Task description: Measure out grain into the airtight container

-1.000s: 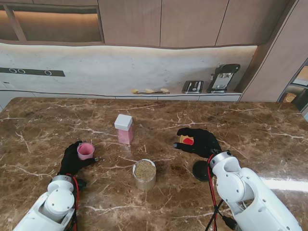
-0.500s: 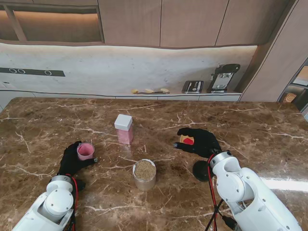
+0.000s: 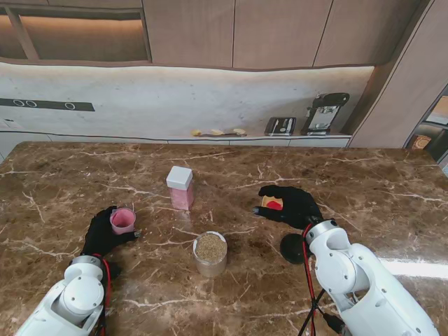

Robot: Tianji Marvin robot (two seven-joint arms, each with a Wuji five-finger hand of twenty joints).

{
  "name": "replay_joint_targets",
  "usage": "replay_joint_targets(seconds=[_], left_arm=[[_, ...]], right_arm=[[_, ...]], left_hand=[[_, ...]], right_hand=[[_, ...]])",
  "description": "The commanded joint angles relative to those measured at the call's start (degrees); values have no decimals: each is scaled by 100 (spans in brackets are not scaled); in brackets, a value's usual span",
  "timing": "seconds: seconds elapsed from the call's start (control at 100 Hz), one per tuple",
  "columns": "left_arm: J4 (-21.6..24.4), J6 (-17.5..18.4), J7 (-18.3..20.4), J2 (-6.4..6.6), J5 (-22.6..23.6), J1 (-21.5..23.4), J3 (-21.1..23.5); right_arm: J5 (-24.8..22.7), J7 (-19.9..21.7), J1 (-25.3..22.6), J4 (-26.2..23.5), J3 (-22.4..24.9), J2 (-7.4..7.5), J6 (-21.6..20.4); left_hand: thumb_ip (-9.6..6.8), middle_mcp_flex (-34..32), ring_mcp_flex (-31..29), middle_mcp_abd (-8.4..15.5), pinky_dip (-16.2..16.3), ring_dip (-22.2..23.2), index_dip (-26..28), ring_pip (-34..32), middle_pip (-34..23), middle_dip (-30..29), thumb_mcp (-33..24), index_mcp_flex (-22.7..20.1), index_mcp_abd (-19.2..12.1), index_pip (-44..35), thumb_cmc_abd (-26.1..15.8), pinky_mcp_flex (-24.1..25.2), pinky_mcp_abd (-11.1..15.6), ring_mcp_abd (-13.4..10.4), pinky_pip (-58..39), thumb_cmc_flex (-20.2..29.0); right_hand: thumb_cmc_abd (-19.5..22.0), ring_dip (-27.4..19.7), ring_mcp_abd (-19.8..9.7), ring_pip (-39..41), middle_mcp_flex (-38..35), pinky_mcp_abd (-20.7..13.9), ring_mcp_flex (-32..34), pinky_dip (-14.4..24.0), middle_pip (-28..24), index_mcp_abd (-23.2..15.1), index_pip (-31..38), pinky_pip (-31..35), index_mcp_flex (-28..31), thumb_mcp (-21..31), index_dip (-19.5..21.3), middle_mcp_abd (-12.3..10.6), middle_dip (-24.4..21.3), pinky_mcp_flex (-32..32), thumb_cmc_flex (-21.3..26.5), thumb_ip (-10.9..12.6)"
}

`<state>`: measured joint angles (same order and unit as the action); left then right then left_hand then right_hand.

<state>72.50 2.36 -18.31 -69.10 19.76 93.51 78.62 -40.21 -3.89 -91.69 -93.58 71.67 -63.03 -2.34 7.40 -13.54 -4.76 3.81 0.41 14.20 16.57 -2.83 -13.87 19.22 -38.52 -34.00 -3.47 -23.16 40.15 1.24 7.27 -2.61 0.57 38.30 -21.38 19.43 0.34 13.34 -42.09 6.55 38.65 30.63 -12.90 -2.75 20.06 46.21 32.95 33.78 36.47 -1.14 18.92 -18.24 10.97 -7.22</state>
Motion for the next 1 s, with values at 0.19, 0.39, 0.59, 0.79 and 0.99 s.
replay_joint_targets(seconds=[0.19,0.39,0.59,0.79,0.99], left_arm=[[-203,-135,189,96,136,338,78],[-174,-66,345,148,215,380,133],[-211,52,436,180,266,385,171],[-197,38,432,181,278,400,182],[-190,33,397,179,308,416,192]], right_arm=[[39,26,-35,44,27,-25,-2],[57,14,-28,60,10,-29,-3],[63,2,-32,67,14,-32,-4],[73,-2,-31,71,7,-33,-1],[81,4,-39,68,13,-34,8]], left_hand=[[-97,219,219,-39,-65,31,-130,194,55,-4,-833,-77,-74,115,-440,9,-565,86,78,33],[17,267,226,-77,-66,-68,-295,247,236,-47,-509,434,13,482,-23,18,-618,129,80,-146],[120,339,240,-39,-67,-201,-561,296,425,-53,-204,1037,47,1016,256,26,-664,166,81,-491],[133,343,235,-78,-67,-254,-673,284,467,-4,-204,1056,209,1180,266,25,-657,174,81,-569],[132,305,232,-118,-67,-214,-643,241,401,41,-246,844,186,1078,247,26,-668,202,81,-569]], right_hand=[[14,91,49,27,-59,75,160,60,-46,-80,40,124,63,-113,-46,-38,78,-18,182,276],[13,91,43,26,-46,79,163,58,-42,-67,36,124,51,-112,-49,-31,77,-19,179,275],[12,90,52,24,-52,76,155,59,-45,-71,36,127,51,-112,-49,-26,77,-19,174,273],[15,91,47,27,-48,76,161,59,-44,-70,38,129,55,-113,-49,-29,77,-22,173,272],[13,90,51,25,-50,76,156,58,-45,-67,39,128,57,-114,-50,-28,77,-17,176,271]])
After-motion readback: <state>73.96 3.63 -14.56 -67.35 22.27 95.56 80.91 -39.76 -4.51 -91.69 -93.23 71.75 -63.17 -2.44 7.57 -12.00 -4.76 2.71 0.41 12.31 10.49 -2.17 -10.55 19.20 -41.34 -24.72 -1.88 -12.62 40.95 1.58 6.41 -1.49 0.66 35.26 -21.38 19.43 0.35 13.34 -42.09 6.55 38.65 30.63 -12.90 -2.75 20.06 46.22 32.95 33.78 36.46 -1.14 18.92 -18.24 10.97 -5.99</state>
